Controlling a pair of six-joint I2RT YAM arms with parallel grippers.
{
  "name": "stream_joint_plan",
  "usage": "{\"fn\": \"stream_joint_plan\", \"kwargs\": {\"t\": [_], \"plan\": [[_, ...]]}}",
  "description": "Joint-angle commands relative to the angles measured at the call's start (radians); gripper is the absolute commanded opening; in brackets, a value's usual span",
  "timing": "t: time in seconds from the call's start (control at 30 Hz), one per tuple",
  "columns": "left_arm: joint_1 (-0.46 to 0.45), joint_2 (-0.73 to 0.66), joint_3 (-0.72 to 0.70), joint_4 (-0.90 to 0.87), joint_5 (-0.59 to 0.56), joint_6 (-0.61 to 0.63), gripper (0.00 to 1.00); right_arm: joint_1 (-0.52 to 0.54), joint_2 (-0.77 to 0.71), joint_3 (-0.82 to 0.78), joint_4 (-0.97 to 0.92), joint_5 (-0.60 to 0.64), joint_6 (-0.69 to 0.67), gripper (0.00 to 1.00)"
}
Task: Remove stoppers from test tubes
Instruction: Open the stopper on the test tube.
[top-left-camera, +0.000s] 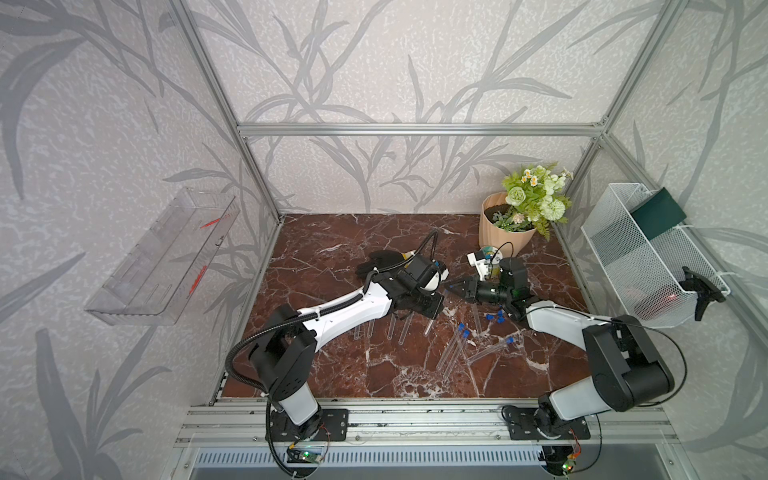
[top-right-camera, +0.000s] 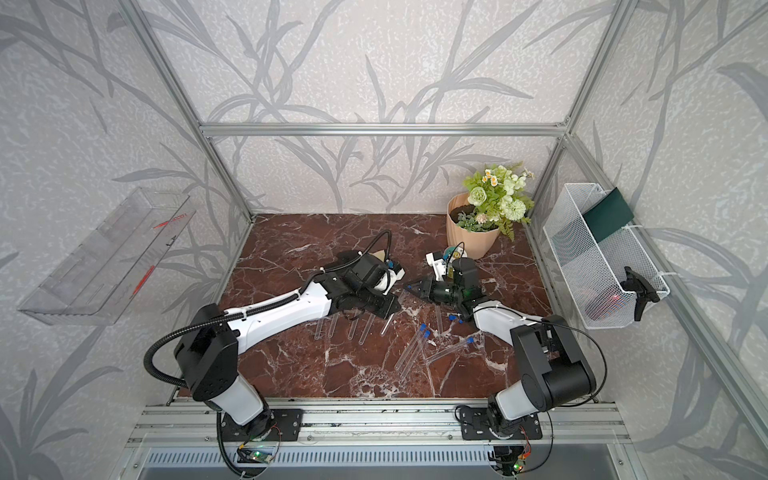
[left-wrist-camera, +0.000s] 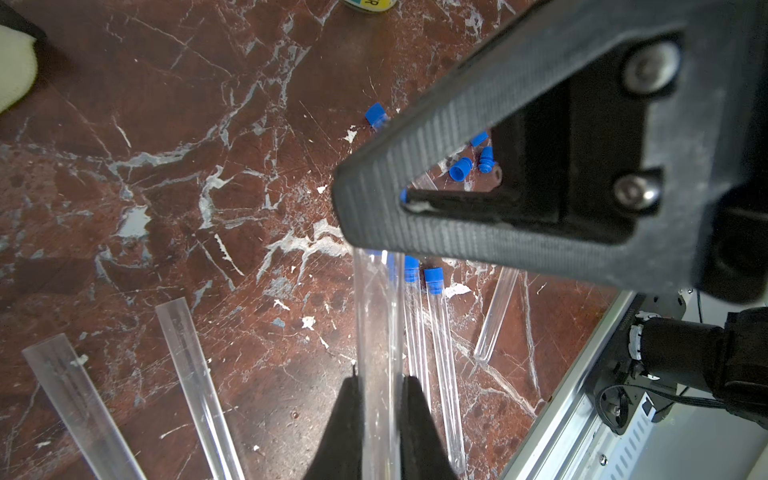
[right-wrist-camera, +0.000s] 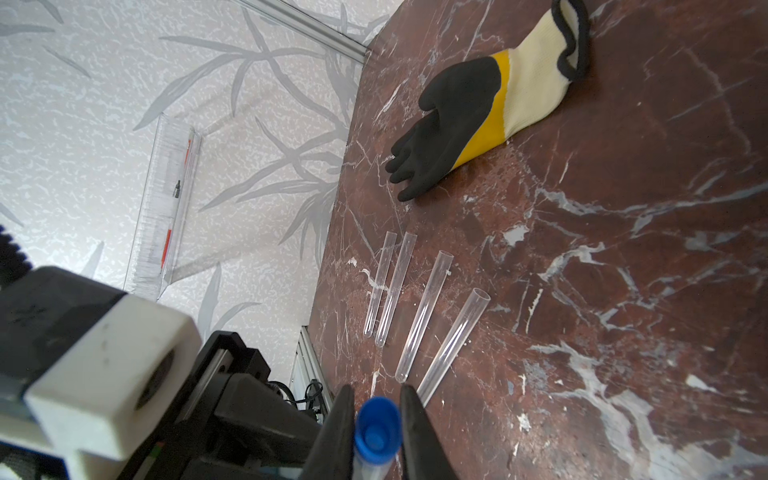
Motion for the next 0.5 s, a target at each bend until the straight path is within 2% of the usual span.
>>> {"fn": "stream_joint_plan", "kwargs": {"t": [0.0,0.47], "plan": [[0.005,-0.031,-0.01,0.01,0.011,0.001,0.01,0.004,0.014,0.032,0.027,0.008,-0.007,0.18],[0.014,-0.037,-0.017,0.01,0.012,0.004,0.01,0.004,0.026,0.047,0.019,0.015,-0.007,0.11]]}}
